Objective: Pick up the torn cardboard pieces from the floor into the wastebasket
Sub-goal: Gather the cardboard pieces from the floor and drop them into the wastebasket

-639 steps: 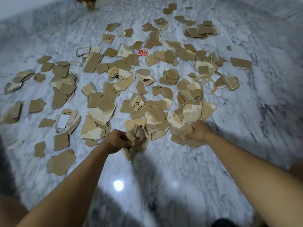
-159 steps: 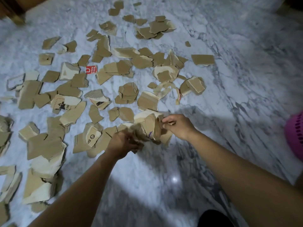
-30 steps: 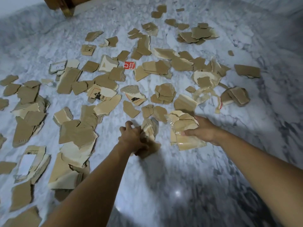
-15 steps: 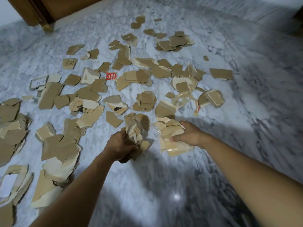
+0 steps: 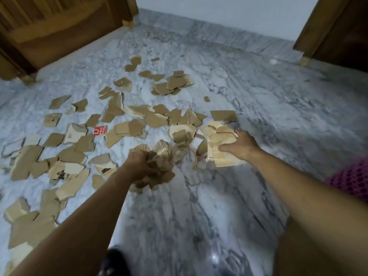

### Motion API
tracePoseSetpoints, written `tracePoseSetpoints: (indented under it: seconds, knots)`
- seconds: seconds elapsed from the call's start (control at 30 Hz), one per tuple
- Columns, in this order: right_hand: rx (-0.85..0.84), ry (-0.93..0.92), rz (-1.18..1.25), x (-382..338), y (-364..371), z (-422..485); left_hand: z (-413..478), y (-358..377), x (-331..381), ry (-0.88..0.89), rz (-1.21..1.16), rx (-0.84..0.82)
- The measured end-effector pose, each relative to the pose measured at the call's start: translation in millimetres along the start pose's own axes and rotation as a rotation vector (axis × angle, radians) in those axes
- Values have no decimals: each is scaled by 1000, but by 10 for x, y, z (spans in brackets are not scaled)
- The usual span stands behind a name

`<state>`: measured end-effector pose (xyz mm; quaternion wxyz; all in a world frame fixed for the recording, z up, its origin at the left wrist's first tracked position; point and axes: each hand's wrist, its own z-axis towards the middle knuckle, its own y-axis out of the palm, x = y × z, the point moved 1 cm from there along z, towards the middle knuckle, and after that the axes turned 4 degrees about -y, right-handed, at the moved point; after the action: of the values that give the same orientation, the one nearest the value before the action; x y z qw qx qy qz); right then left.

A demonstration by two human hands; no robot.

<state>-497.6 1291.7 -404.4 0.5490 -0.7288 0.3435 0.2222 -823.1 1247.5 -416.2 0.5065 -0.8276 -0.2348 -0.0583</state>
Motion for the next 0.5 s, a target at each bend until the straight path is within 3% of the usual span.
tracePoseSetpoints:
  seconds: [0.2, 0.33, 0.5]
  knots:
    - [121, 133, 92, 482, 233, 417, 643, 348, 3, 141, 241, -169]
    - [84, 141, 60, 636, 470, 740, 974, 552, -4, 207, 338, -195]
    - [-41, 170, -115, 587, 686, 1095, 1124, 752, -32, 262, 432, -102]
